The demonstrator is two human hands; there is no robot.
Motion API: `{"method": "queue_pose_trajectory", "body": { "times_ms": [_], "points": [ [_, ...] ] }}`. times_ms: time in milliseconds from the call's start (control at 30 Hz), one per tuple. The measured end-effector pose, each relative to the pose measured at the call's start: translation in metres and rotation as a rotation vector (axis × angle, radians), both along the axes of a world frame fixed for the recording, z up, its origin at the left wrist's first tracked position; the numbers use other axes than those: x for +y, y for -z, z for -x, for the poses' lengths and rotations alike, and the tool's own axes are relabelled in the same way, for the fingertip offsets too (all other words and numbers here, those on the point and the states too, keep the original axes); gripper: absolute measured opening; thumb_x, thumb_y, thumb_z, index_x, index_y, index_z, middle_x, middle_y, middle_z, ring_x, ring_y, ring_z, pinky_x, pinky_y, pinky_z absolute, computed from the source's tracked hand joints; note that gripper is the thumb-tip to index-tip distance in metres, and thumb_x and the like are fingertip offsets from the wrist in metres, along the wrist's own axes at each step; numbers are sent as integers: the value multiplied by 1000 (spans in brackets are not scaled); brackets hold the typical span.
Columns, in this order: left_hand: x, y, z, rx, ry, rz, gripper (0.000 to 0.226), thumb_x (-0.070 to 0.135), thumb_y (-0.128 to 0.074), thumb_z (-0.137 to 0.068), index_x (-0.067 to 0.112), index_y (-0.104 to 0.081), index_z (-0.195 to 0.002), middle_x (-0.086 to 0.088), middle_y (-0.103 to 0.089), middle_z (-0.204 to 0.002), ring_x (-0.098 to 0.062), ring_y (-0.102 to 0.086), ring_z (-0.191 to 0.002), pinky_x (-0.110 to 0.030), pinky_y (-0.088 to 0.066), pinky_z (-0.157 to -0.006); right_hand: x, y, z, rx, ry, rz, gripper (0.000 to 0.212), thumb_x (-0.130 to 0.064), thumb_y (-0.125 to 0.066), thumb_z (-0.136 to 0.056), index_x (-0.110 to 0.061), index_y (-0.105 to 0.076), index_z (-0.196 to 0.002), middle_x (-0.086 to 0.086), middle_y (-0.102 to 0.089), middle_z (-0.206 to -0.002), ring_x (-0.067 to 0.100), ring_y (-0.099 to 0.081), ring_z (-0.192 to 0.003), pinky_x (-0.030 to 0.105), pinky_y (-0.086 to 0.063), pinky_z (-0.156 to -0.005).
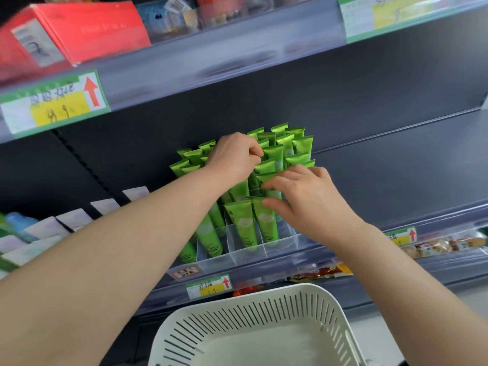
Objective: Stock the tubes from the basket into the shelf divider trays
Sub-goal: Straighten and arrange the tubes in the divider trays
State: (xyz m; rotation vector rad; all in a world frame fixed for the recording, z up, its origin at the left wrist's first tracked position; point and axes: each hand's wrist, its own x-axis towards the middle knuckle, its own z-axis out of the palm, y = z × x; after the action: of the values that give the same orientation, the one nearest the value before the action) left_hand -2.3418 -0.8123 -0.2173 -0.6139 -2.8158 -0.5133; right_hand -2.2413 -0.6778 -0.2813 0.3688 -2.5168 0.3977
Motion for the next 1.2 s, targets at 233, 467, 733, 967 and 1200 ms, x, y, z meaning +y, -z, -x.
{"method": "queue_pose_trajectory", "body": {
  "times_ms": [233, 467, 733, 967, 1200],
  "points": [
    [-14, 4, -19, -19, 6, 4, 17, 20, -63, -92, 27, -73, -104, 11, -70, -106, -11, -62, -101, -33, -49, -92, 6, 4, 3, 111, 88, -9, 7, -18, -75, -77, -25, -74, -76, -7, -67, -68, 24, -62, -83, 49, -43, -87],
    [-10, 5, -19, -28, 5, 16, 16, 21, -64, -92, 28, -73, -104, 11, -69, -105, -11, -62, -98, -34, -51, -90, 13, 3, -2, 106, 104, -33, 9, -17, -73, -79, -26, -74, -77, -10, -67, -70, 21, -60, -87, 47, -40, -91],
    [-2, 8, -17, -30, 29, 11, 17, 21, -62, -93, 26, -72, -107, 9, -68, -109, -11, -61, -102, -36, -51, -93, 15, 1, -2, 20, 126, -64, 10, -24, -61, -89, -27, -71, -88, -11, -68, -78, 22, -58, -92, 42, -37, -87],
    [-21, -1, -13, -25, -12, -37, 23, 11, -60, -92, 24, -74, -103, 7, -71, -104, -13, -63, -101, -35, -50, -94, 13, -6, -9, -48, 68, -52, 31, -48, -59, -87, -26, -67, -108, -5, -69, -98, 23, -59, -102, 42, -37, -92],
    [-46, -12, -13, -59, -55, 76, 14, 22, -70, -87, 28, -75, -98, 10, -70, -102, -12, -63, -98, -33, -51, -89, -20, -8, -6, 10, -8, -58, 28, -40, -68, -82, -24, -70, -104, -5, -69, -95, 25, -59, -103, 44, -41, -87]
  ]
}}
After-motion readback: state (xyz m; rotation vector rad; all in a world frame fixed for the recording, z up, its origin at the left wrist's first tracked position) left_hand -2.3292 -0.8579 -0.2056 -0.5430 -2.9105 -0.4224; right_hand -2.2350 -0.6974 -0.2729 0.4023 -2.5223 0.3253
